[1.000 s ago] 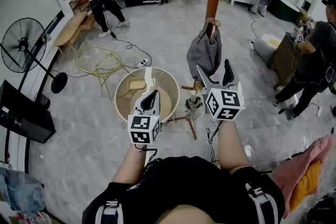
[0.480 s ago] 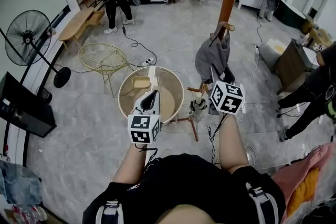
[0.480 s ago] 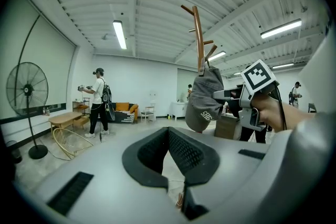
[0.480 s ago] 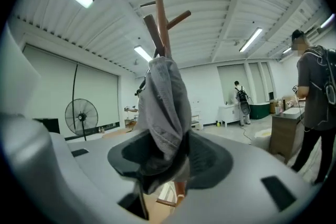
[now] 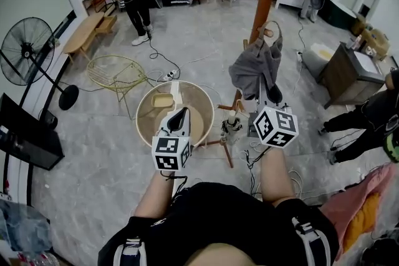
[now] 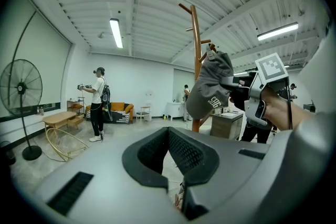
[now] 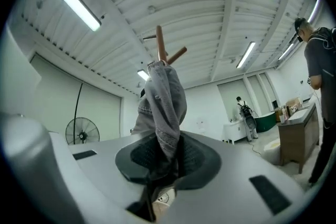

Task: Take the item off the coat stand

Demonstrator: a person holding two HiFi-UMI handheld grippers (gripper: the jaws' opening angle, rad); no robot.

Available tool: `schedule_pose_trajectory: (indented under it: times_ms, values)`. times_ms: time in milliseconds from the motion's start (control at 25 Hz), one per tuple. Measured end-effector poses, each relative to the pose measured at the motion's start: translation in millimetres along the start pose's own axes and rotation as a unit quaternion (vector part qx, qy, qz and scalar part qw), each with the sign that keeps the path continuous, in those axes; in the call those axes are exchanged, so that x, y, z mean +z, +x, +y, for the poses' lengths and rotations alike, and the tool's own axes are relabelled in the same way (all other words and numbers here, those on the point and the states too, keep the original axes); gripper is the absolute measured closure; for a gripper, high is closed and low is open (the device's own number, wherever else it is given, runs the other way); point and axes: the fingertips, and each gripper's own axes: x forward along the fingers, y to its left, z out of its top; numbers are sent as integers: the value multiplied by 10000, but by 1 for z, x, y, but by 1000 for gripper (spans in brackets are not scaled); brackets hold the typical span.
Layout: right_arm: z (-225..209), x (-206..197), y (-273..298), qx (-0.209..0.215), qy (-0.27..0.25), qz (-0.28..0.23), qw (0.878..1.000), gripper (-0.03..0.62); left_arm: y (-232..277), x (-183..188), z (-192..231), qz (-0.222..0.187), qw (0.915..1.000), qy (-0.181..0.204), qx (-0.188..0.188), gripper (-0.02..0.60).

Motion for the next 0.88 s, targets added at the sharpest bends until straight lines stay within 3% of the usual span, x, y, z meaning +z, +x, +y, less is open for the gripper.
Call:
schedule_pose_trajectory:
  times_ms: [160, 360, 880]
  values:
    - [5, 23, -14, 130, 7, -399, 9991, 519, 11, 0, -8, 18, 9999, 9, -132, 566]
    - [4, 28, -34, 327, 232, -543, 9977, 519, 26, -3, -21, 75, 9994, 13, -323, 566]
    - [-57, -54, -75, -411, 132, 350, 9985, 517, 74, -14, -77, 251, 9930, 129, -1151, 566]
